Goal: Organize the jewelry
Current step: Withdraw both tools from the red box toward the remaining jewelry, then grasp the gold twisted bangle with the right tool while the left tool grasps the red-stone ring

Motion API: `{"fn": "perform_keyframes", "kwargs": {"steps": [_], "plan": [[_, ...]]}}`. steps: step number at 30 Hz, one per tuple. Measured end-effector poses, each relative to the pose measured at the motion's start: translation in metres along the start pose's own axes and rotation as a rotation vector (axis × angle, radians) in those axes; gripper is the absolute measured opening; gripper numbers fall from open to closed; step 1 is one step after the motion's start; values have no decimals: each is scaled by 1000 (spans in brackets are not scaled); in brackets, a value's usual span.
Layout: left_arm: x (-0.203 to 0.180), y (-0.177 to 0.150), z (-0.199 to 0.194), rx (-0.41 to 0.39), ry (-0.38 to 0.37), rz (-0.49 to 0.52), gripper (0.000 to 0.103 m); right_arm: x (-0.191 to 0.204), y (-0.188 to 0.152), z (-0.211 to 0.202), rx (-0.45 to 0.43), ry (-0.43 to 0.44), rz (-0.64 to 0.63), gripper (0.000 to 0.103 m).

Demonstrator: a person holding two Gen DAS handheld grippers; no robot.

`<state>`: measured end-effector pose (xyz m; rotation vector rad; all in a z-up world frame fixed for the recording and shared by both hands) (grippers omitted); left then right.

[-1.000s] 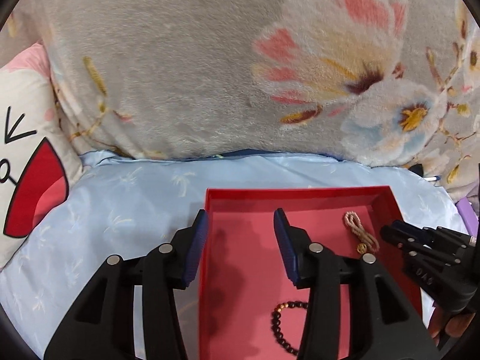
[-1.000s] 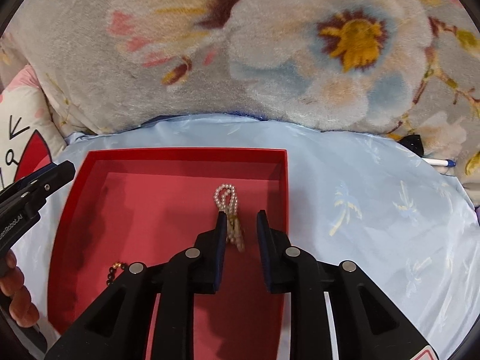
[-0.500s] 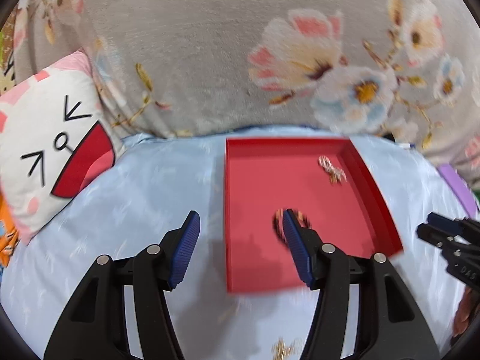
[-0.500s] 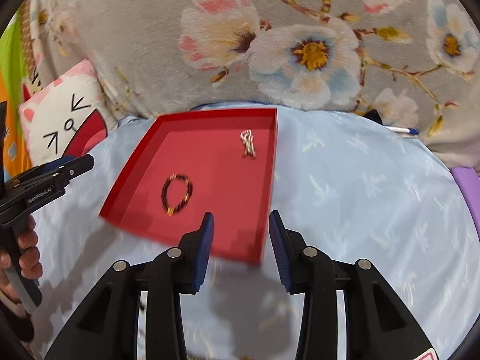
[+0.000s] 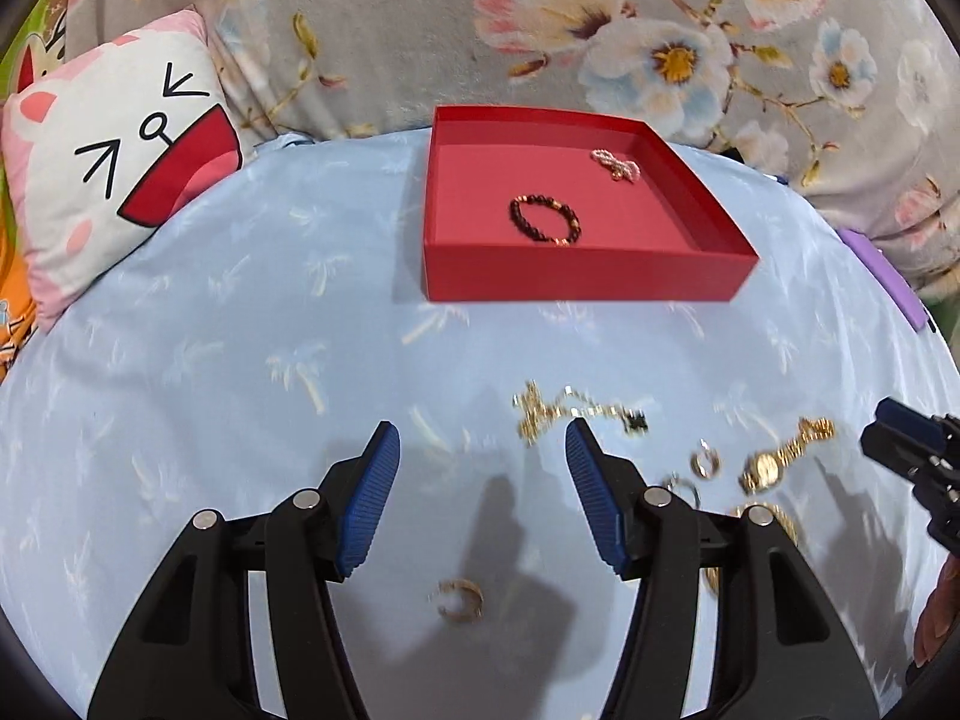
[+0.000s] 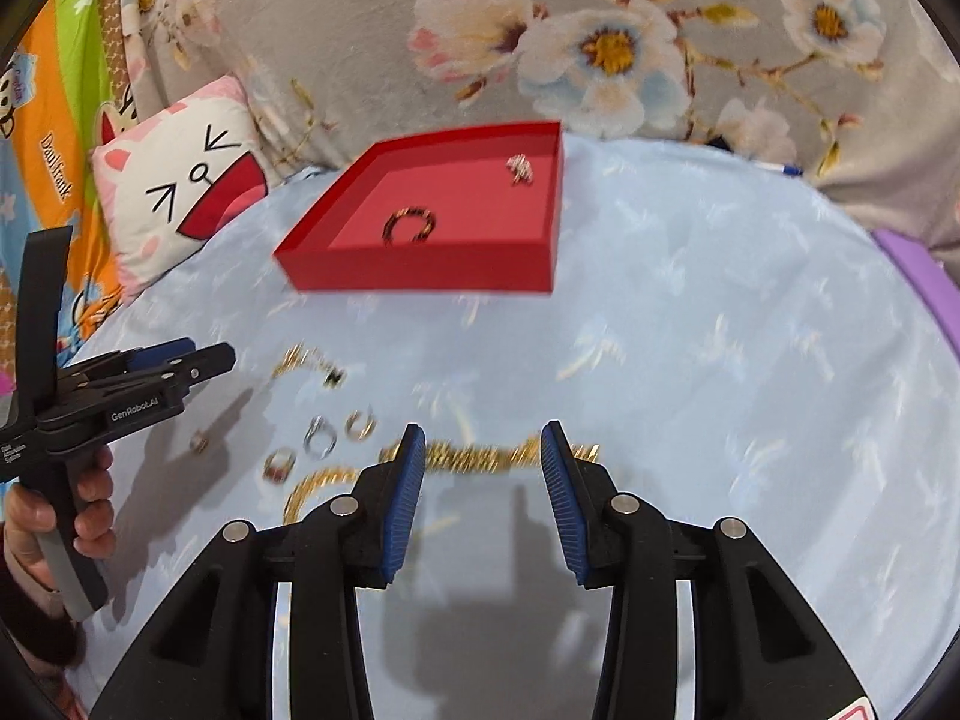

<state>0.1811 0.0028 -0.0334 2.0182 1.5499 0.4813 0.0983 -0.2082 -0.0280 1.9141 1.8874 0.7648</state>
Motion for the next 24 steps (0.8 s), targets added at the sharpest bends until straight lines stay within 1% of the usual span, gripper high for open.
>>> {"fn": "perform_keyframes", "kwargs": {"steps": [1,3,5,7,8,10,12,17,24], "plan": [[0,-6,-3,-6,3,-1,56,3,-5,1,6,9,-1,40],[-1,-14,-6,-18,8,-4,58,9,-15,2,21,36,-1,45],[0,-21,-9,-32,10,-10,59,18,-23,4,23,58,-4,57],[2,-26,-12,-54,20,-8,60,29,-29,4,20,69,-25,67],[3,-28,-14,-68,34,-5,65,35,-32,5,19,69,-40,72],[4,-31,-16,-88,51,5,68,45,-35,10,21,48,-72,75],[5,-33,-15,-85,46,7,68,54,-39,15,31,25,-105,75],[9,-33,-12,-64,27,-12,68,63,-42,27,58,18,-119,75],[11,-34,-8,-48,41,-23,70,75,-40,39,83,-9,-144,75]]}}
Point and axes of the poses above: each gripper's, at about its wrist camera, not at the fingertips, and z roughly the way its jaws point, x to its left, y to its top, the point moved 6 cm from there along z, roughly the way its jaws point, and after that the axes turned 7 degrees about x, right-handed, at the moved point
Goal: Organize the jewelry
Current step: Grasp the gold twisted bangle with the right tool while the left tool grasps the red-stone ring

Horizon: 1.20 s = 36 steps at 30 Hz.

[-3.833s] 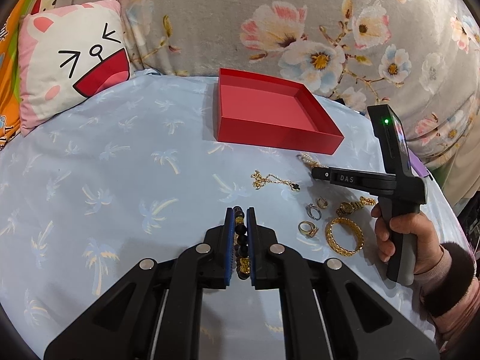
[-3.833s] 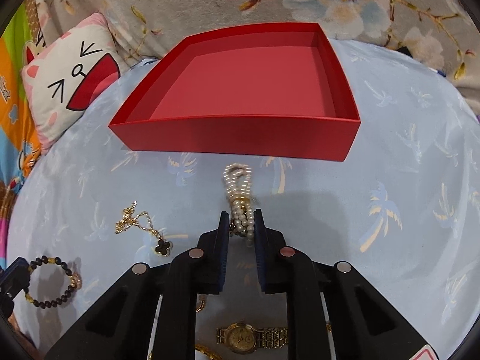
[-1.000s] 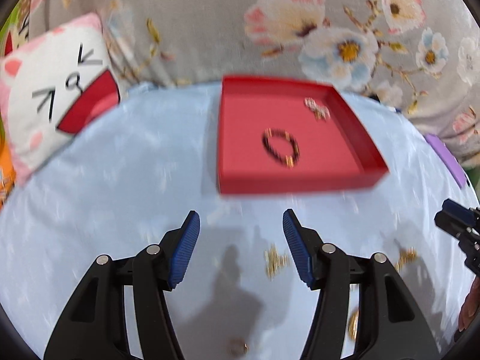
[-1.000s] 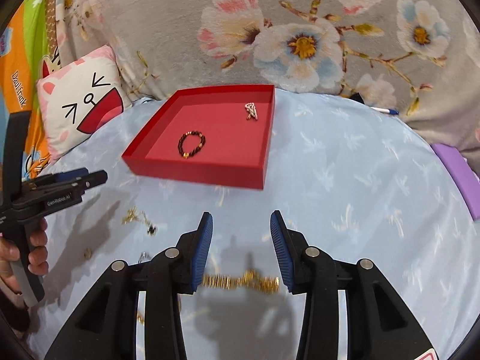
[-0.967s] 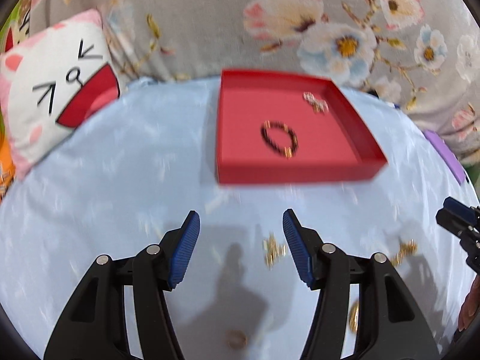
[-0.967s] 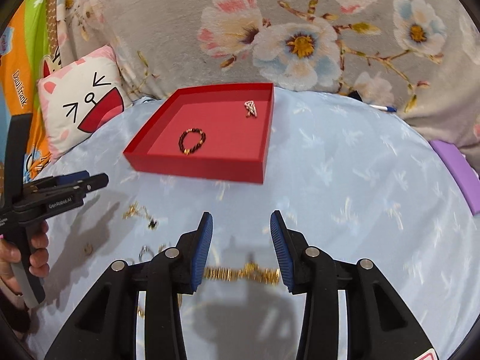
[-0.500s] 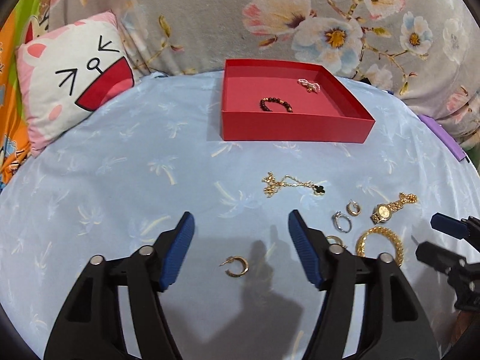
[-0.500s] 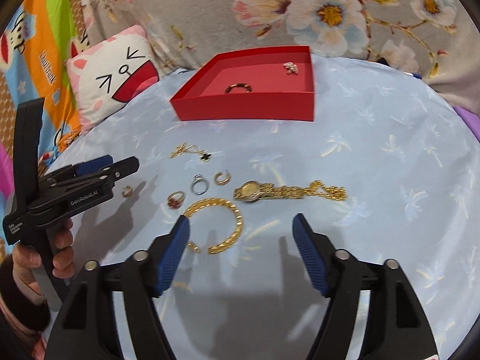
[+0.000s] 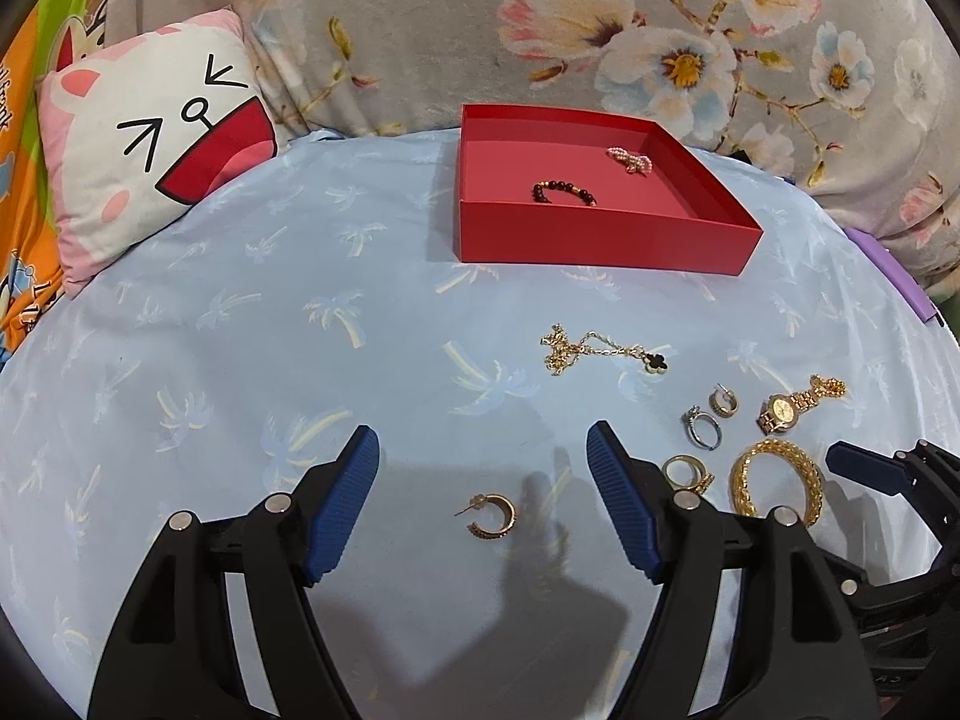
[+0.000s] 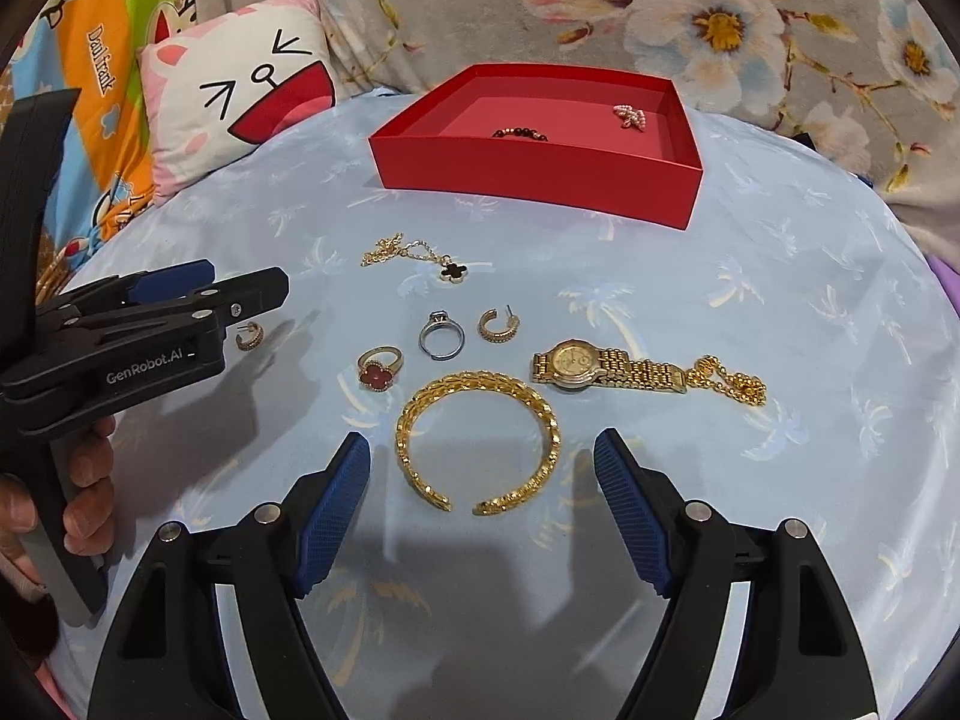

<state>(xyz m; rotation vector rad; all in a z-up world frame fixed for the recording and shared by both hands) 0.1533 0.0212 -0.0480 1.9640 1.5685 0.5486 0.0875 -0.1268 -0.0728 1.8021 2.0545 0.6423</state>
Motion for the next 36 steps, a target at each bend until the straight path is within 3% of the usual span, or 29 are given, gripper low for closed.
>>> {"fn": "perform_keyframes", "kwargs": {"steps": [3,8,13,21,28,34,36], "plan": [[-1,0,1,2,7,2,71,1,1,6,24,-15,-1,75],[-2,-1,1,9,7,11,71,3,1,9,31,-37,-15,57],[-10,-3,0,5,-1,43,71,0,-1,6,27,-42,-21,57],[-47,-15,-4,28,-83,153,71,-23,-13,-14,22,-35,19,57],[-67,-17,-2,39,-112,181,71,-46,-15,-30,-1,-35,87,57],[-77,-17,6,79,-143,187,57,-49,-19,-28,10,-46,91,57],[-80,-18,9,101,-167,185,46,-49,-19,-28,10,-44,93,57]]}}
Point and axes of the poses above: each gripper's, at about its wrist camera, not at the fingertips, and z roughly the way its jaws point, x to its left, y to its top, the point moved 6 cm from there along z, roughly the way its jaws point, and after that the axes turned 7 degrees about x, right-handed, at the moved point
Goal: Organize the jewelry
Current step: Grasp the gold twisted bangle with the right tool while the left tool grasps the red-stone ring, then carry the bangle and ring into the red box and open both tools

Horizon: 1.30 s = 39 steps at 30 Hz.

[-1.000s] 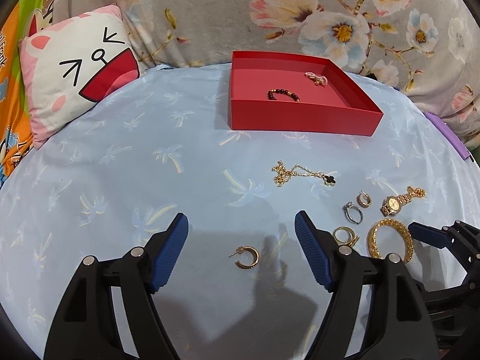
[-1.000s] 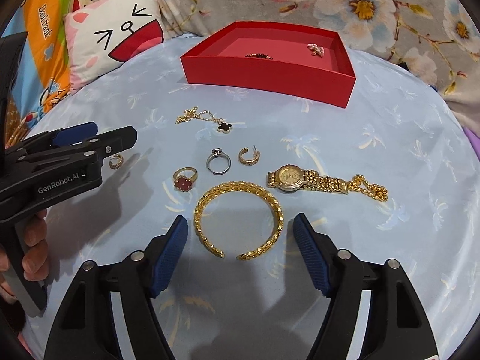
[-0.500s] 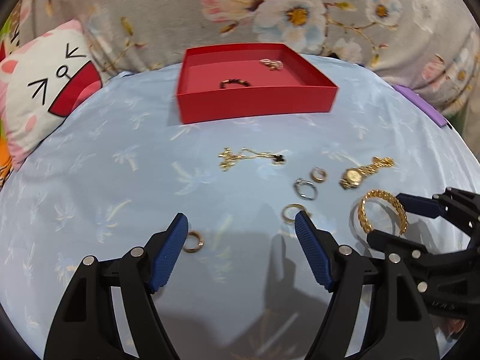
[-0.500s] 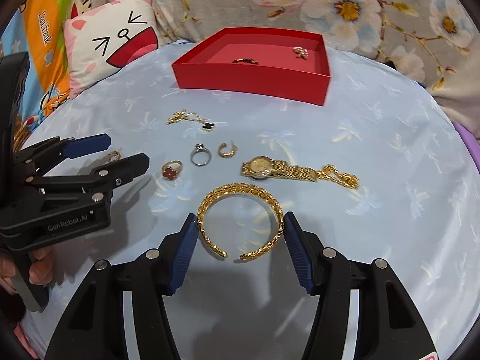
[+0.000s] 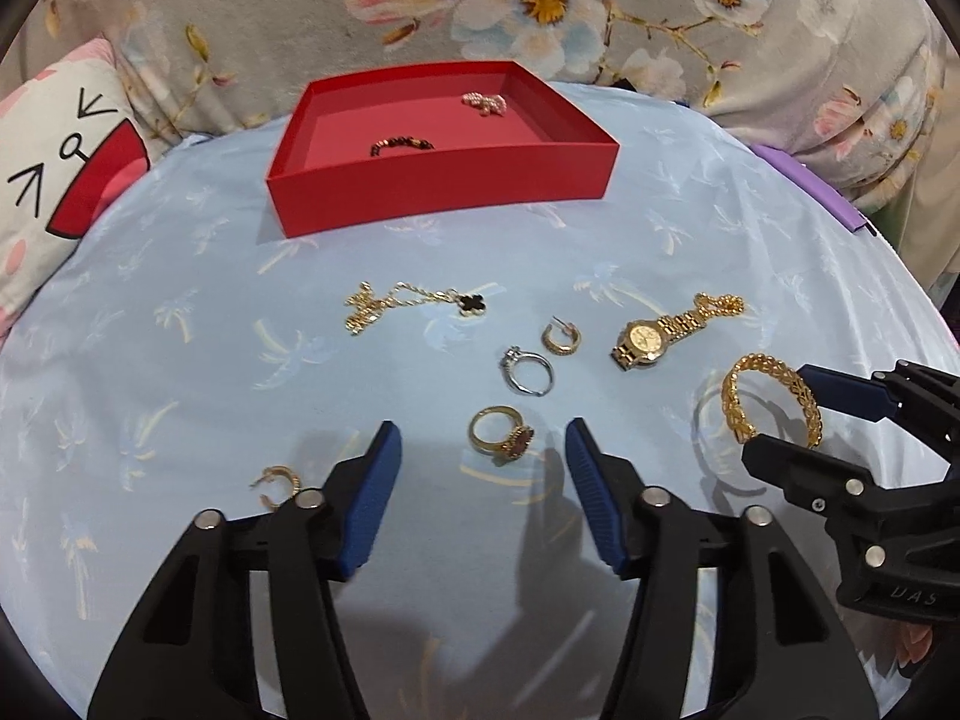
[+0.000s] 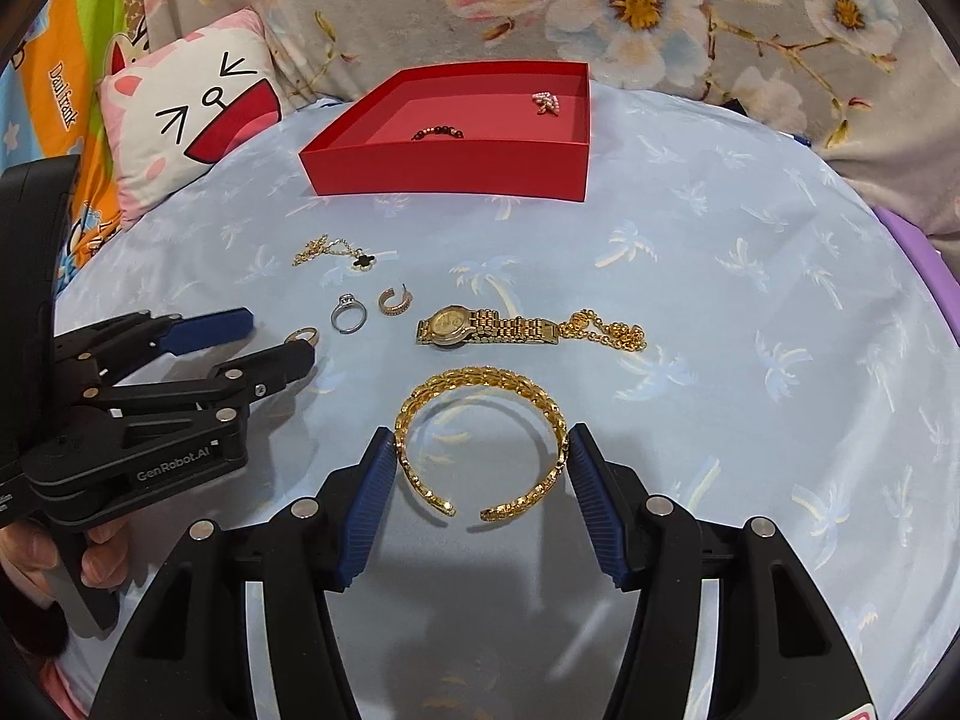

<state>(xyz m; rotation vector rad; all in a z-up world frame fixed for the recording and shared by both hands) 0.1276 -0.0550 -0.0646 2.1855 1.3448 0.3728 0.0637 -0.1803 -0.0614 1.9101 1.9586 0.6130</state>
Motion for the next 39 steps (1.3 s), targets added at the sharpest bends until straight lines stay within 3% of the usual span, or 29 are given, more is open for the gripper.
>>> {"fn": "perform_keyframes", "kwargs": {"steps": [4,8,11,14,39], "plan": [[-2,1,5,14,-20,-6,37,-1,-1,1,6,6,6,57],[-5,1,6,14,-23,2,22,1,-1,3,12,8,3,57],[-6,1,6,14,-34,9,22,2,-2,4,13,8,-2,57],[-7,0,4,7,-50,16,13,3,-2,4,13,7,-2,57],[-8,1,-11,-41,-34,30,13,5,1,-2,-14,23,-10,57]]}}
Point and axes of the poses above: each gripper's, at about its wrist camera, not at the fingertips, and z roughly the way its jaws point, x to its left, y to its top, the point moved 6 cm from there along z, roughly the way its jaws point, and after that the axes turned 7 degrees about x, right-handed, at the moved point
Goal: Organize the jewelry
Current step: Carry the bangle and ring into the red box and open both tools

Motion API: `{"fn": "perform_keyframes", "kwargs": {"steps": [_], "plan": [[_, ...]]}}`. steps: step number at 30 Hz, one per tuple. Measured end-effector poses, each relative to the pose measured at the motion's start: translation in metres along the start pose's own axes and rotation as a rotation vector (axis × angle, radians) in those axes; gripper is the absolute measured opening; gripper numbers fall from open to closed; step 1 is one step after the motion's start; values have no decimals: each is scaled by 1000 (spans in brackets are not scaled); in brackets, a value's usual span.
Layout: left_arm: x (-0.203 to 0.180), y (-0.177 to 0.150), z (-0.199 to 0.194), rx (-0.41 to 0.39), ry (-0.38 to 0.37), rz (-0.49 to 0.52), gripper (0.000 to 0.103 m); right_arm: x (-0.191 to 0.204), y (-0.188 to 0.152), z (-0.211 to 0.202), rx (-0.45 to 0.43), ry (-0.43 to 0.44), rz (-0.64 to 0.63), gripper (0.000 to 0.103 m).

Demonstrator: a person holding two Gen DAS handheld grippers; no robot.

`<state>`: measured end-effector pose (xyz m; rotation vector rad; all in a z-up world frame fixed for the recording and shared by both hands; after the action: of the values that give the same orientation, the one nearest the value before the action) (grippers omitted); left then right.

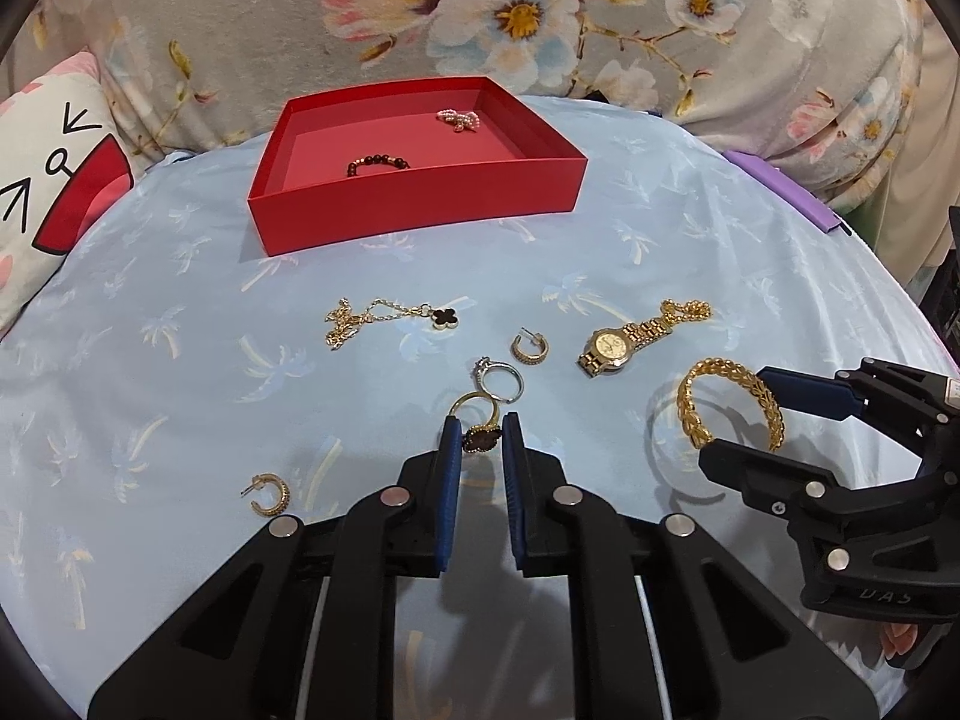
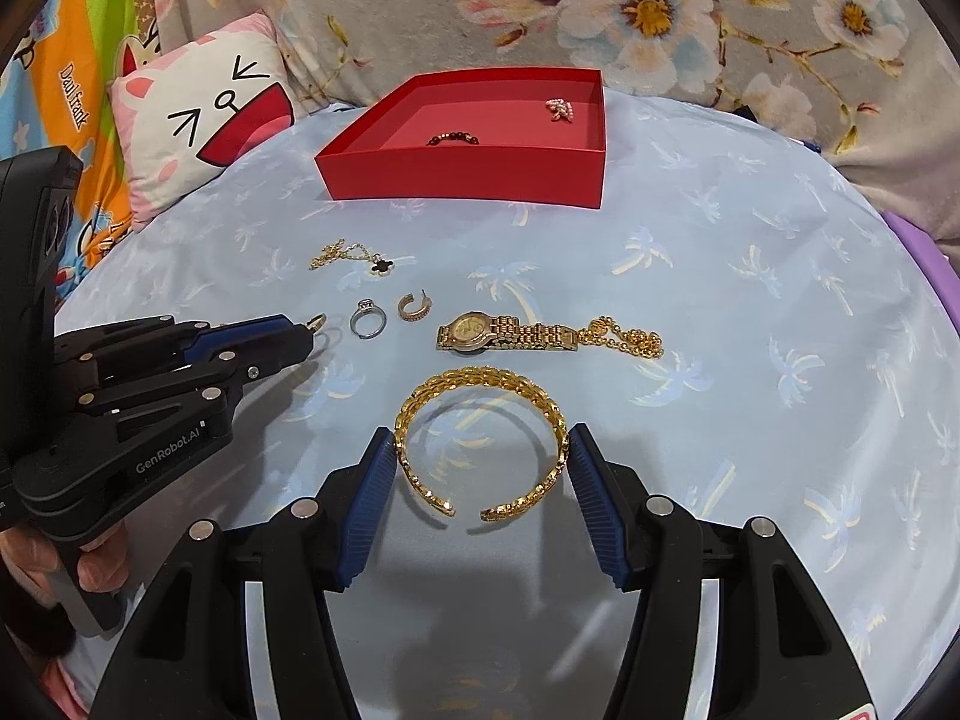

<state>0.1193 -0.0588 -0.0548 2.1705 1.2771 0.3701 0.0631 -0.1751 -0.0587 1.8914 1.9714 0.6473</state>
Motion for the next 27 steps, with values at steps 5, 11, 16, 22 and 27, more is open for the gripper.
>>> {"fn": "perform_keyframes", "kwargs": {"steps": [5,11,16,22,27], "plan": [[4,1,-3,-10,9,-8,13,1,1,-2,-12,7,1,57],[12,9,-17,-36,14,-27,13,-3,10,-14,-47,34,16,57],[26,42,-38,-91,41,-29,13,-9,48,-33,-92,6,-18,57],[50,104,-48,-159,120,-23,13,-21,117,-29,-118,1,-12,57],[73,161,-34,-180,124,-48,13,-26,179,-8,-131,3,11,57]]}}
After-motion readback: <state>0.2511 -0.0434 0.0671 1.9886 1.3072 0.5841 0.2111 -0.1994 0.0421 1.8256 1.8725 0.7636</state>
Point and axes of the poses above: each gripper's, at about its wrist camera, not at the fingertips, and z roughly the way its jaws point, x to its left, y to its top, the point moved 6 cm from there along z, roughly the way its jaws point, and after that the axes turned 7 degrees about x, right-handed, at the moved point
